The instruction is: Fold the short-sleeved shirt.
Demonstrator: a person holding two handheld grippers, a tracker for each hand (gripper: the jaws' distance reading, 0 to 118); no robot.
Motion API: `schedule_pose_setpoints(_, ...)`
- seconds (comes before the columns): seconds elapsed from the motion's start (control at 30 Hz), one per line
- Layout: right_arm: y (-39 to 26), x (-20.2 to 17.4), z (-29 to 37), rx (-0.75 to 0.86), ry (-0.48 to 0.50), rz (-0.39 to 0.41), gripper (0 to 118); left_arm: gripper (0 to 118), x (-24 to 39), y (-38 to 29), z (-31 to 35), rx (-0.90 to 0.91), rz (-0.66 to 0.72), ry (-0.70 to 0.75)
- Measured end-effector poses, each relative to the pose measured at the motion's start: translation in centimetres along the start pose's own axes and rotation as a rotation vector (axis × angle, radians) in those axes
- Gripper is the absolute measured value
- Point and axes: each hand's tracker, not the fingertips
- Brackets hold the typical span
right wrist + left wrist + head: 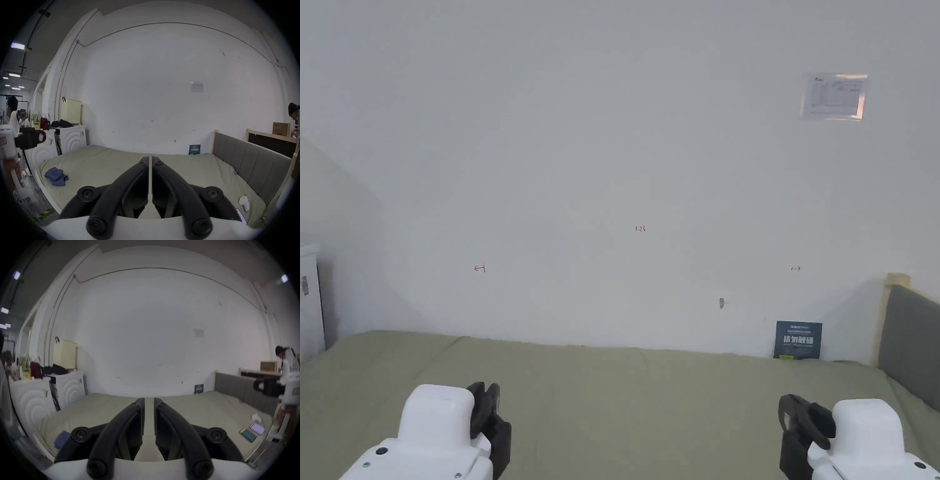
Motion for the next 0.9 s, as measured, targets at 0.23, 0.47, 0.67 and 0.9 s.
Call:
schedule_pose_setpoints(0.23, 0.4, -0.1, 0.0, 0.005, 0.011, -0.030, 29, 28, 0.5, -0.3, -0.3, -0.010, -0.005, 0.007)
schedule_pose_setpoints(0.47, 0.4, -0.4, -0.3, -0.010, 0.020, -0.035, 117, 118, -0.3, 0.4, -0.3, 0.002, 0.043, -0.006)
schedule_pose_setpoints(0.67, 0.4, -1.8, -0.4, -0.034, 0.021, 0.012, 118, 118, 0.1, 0.1, -0.1, -0.016, 0.022, -0.037)
schedule_pose_setpoints(0.9, 1.1, -2.8, -0.6, -0.107, -0.108, -0.061, 118, 118, 0.0, -0.1, 0.0, -0.007, 0.070, -0.048)
